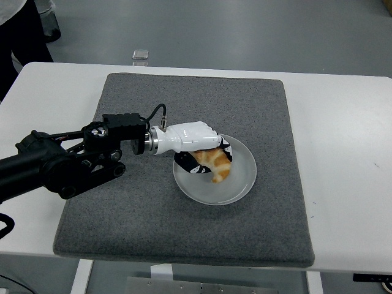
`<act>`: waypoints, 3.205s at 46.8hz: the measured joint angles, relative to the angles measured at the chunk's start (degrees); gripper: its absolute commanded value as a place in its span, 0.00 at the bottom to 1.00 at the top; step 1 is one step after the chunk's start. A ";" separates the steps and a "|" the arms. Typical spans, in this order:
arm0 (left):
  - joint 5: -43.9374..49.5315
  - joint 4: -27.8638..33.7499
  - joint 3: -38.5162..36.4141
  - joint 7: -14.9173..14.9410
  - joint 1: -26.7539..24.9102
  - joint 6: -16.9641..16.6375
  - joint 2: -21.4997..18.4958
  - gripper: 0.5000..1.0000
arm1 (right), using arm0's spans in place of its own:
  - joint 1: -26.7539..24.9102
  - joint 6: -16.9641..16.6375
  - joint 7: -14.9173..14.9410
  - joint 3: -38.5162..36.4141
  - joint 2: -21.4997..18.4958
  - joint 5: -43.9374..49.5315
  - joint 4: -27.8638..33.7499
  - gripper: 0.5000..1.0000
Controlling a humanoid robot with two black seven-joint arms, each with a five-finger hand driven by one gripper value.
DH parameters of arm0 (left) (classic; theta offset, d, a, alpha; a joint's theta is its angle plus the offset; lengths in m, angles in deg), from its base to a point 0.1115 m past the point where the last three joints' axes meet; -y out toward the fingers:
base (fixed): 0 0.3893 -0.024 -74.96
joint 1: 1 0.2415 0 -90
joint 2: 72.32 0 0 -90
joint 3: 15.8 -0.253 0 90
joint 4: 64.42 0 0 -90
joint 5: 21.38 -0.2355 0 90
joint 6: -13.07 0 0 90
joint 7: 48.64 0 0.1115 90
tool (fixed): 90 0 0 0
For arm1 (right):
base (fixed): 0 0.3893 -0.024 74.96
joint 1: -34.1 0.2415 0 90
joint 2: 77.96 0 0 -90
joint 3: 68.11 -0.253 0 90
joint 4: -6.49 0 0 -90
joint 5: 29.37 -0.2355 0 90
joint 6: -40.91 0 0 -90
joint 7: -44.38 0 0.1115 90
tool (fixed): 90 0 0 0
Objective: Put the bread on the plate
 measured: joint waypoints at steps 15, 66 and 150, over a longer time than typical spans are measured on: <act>0.38 0.22 0.08 -0.03 0.18 -0.01 -0.07 0.77 | 0.00 0.00 0.00 0.00 0.00 0.00 0.00 0.86; 45.58 4.35 5.94 -0.46 -2.50 1.60 -12.60 1.00 | 0.00 -0.01 0.01 -0.01 0.00 0.00 0.00 0.86; 117.89 -8.90 10.01 11.85 1.67 17.06 -22.83 1.00 | -0.43 -0.36 0.08 0.01 0.00 -0.35 -0.79 0.86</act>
